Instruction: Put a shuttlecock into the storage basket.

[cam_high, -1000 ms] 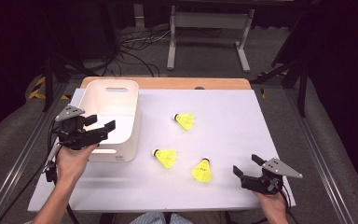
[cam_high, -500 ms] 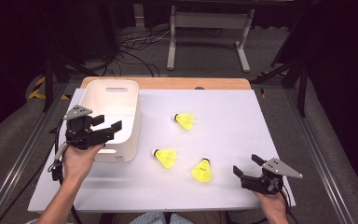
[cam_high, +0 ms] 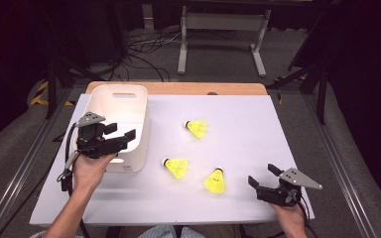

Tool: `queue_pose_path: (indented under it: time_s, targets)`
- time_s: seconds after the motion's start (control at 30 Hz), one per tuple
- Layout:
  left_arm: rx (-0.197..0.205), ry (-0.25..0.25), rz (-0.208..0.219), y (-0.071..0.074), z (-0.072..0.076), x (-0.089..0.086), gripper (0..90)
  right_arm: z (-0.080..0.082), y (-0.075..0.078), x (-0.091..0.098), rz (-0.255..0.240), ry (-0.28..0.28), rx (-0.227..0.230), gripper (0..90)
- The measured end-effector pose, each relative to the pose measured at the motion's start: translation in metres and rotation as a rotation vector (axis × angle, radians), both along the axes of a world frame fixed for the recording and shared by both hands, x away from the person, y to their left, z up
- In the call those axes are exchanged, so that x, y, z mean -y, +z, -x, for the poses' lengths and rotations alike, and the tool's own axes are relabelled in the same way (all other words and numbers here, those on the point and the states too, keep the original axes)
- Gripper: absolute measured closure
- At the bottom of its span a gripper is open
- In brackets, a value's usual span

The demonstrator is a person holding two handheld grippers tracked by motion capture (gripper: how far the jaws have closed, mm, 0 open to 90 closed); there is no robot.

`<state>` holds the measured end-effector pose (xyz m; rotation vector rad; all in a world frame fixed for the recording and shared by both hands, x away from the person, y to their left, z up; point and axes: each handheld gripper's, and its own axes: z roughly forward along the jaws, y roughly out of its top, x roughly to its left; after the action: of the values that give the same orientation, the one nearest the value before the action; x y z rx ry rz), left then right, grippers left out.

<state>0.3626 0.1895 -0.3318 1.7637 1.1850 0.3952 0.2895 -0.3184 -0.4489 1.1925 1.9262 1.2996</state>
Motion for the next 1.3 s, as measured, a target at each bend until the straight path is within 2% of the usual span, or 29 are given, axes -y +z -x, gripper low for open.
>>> queue_pose_path:
  time_s: [0.1, 1.13, 1.3]
  targets:
    - [-0.007, -0.01, 0.009, 0.0, -0.001, 0.003, 28.0, 0.0, 0.0, -0.001, 0.001, 0.003, -0.001, 12.4]
    - [-0.023, -0.102, -0.009, 0.001, -0.005, 0.034, 31.9, 0.0, 0.0, -0.001, 0.0, 0.01, -0.005, 12.5]
    - [-0.026, -0.115, -0.057, 0.003, -0.003, 0.042, 32.4, 0.0, 0.0, -0.001, -0.002, 0.011, -0.004, 12.6]
